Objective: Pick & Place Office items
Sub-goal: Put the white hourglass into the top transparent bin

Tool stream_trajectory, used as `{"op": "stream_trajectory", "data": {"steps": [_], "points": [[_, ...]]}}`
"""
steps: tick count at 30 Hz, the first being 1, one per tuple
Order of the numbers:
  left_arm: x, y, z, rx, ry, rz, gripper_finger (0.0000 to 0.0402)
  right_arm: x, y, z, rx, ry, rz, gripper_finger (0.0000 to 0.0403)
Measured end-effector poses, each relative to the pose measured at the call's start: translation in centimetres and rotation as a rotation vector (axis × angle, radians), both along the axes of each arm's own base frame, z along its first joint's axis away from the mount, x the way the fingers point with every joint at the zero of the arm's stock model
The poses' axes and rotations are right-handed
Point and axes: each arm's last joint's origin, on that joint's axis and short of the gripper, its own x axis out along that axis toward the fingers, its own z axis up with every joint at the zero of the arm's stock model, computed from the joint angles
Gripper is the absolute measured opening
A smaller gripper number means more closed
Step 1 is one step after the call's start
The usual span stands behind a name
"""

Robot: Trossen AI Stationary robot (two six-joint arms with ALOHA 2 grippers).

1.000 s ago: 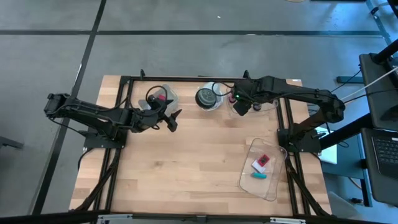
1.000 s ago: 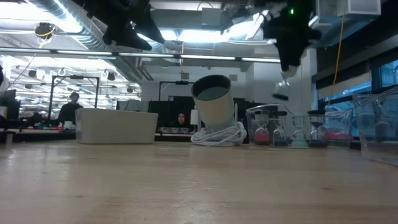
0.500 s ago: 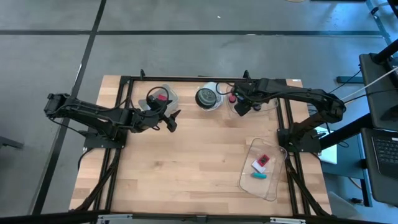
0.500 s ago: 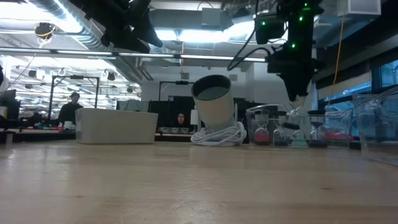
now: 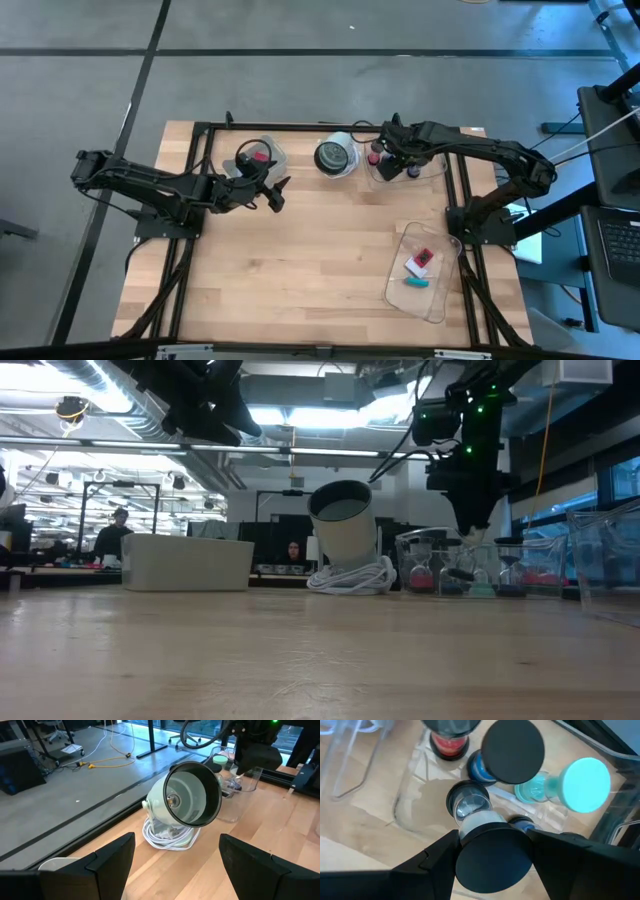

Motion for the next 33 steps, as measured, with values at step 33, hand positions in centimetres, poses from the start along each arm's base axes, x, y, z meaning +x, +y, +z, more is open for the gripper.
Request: {"op": "stream_trajectory", "data": {"steps": [33], "points": [[1.3, 1.3, -1.9, 0.004, 0.088, 0.058, 0.0285, -0.1, 0.0, -1.2, 0.071, -0.053, -0.015, 0.0217]]}}
